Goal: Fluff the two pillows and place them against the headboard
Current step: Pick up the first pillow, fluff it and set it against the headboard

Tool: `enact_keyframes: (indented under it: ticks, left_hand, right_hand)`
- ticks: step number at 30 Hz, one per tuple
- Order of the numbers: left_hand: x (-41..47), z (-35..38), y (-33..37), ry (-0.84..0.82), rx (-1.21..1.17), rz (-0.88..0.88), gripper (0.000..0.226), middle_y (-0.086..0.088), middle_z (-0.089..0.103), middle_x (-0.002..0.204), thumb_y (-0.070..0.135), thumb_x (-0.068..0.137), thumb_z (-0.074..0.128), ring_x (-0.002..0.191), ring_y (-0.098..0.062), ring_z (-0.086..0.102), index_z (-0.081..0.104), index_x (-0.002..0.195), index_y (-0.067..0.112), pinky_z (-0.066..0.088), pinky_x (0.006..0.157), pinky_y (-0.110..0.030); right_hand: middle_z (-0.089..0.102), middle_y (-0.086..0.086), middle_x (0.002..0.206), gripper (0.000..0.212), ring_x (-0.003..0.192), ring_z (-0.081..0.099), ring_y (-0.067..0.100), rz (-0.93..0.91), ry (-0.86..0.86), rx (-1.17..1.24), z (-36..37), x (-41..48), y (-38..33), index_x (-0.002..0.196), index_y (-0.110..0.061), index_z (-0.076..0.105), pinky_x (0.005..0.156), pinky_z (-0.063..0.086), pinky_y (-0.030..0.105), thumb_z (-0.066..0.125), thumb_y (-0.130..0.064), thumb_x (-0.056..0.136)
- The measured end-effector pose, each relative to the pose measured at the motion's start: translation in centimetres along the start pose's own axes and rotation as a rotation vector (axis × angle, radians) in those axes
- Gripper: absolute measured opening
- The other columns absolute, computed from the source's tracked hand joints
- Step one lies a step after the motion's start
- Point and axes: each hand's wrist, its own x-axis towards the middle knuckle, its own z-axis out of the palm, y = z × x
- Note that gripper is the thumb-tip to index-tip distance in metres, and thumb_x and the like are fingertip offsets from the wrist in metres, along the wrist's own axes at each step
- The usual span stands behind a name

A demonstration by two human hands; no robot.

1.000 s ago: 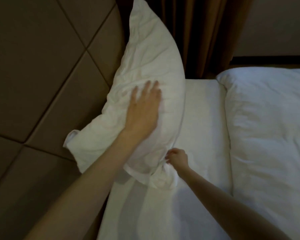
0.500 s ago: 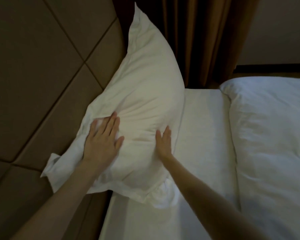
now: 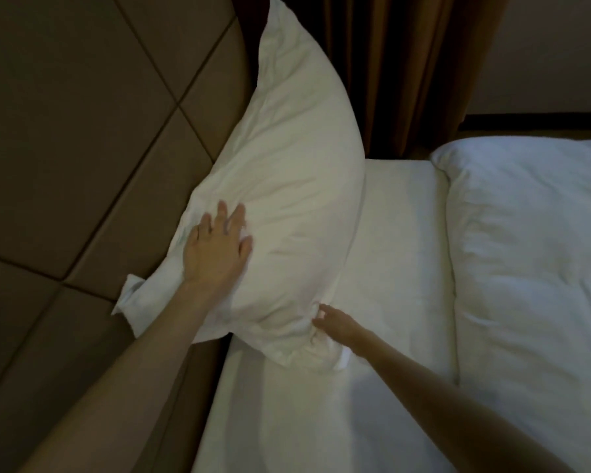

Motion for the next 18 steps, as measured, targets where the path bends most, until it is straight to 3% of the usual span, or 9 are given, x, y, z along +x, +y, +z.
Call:
enact_keyframes:
  ticks: [2, 4, 7, 9, 12, 15, 18]
  left_hand:
    - [-1.9, 0.0, -0.8, -0.029, -0.01, -0.053, 0.059, -0.019, 0.036, 0.148, 0.041, 0.096, 0.035, 0.128, -0.04, 0.042, 0.02, 0.149, 0.021, 0.034, 0.104, -0.048]
    - [-3.5, -0.2, -1.4, -0.026, -0.042, -0.064, 0.056, -0.025, 0.053, 0.131, 0.034, 0.096, 0.04, 0.11, -0.041, 0.056, 0.028, 0.146, 0.011, 0.043, 0.093, -0.047]
    - [-6.4, -1.2, -2.1, 0.026, 0.009, 0.006, 0.047, -0.029, 0.067, 0.094, 0.015, 0.088, 0.051, 0.077, -0.039, 0.067, 0.048, 0.129, -0.009, 0.053, 0.07, -0.042]
    - [-8.0, -2.0, -2.6, 0.051, 0.028, 0.015, 0.04, -0.028, 0.069, 0.083, 0.009, 0.08, 0.058, 0.068, -0.037, 0.067, 0.058, 0.114, -0.012, 0.055, 0.061, -0.04]
    - [-9.6, -4.1, -3.0, 0.008, 0.018, -0.003, 0.024, -0.026, 0.068, 0.077, 0.005, 0.076, 0.069, 0.064, -0.036, 0.066, 0.064, 0.095, -0.008, 0.054, 0.055, -0.039]
    - [-10.6, -6.3, -3.1, -0.036, -0.126, -0.12, 0.021, -0.021, 0.066, 0.094, 0.014, 0.09, 0.05, 0.081, -0.035, 0.064, 0.063, 0.095, -0.001, 0.051, 0.065, -0.04]
    - [-12.2, -8.8, -2.5, 0.027, -0.354, -0.193, 0.025, -0.018, 0.065, 0.088, 0.018, 0.093, 0.043, 0.08, -0.035, 0.062, 0.057, 0.081, 0.0, 0.052, 0.068, -0.04]
  right_hand:
    - [0.046, 0.012, 0.148, 0.049, 0.134, 0.045, 0.027, 0.032, 0.05, 0.055, -0.7, -1.2, -0.1, 0.141, -0.009, 0.047, 0.113, 0.033, 0.036, 0.051, -0.023, 0.094]
    - [0.058, 0.016, 0.133, 0.041, 0.118, 0.055, 0.025, 0.061, 0.089, 0.085, -1.2, -2.0, -0.2, 0.129, 0.0, 0.058, 0.105, 0.042, 0.034, 0.054, -0.017, 0.092]
    - [0.064, 0.008, 0.087, 0.02, 0.075, 0.056, 0.013, 0.065, 0.091, 0.146, -2.2, -4.3, -1.0, 0.102, 0.0, 0.066, 0.062, 0.048, 0.015, 0.055, -0.009, 0.089]
    - [0.061, 0.007, 0.081, 0.019, 0.066, 0.054, 0.01, 0.07, 0.088, 0.18, -2.8, -5.9, -2.1, 0.104, -0.002, 0.064, 0.049, 0.043, 0.012, 0.054, -0.009, 0.09]
    - [0.061, 0.012, 0.095, 0.028, 0.076, 0.056, 0.018, 0.037, 0.115, 0.184, -3.6, -8.7, -4.0, 0.116, -0.001, 0.059, 0.059, 0.039, 0.022, 0.051, -0.014, 0.091]
    - [0.061, 0.013, 0.099, 0.031, 0.087, 0.056, 0.023, -0.015, 0.16, 0.227, -4.6, -11.9, -5.8, 0.119, -0.001, 0.057, 0.066, 0.041, 0.026, 0.05, -0.016, 0.092]
    - [0.061, 0.015, 0.101, 0.026, 0.089, 0.055, 0.025, -0.089, 0.179, 0.3, -5.6, -15.7, -7.2, 0.114, -0.003, 0.058, 0.074, 0.042, 0.03, 0.049, -0.015, 0.093]
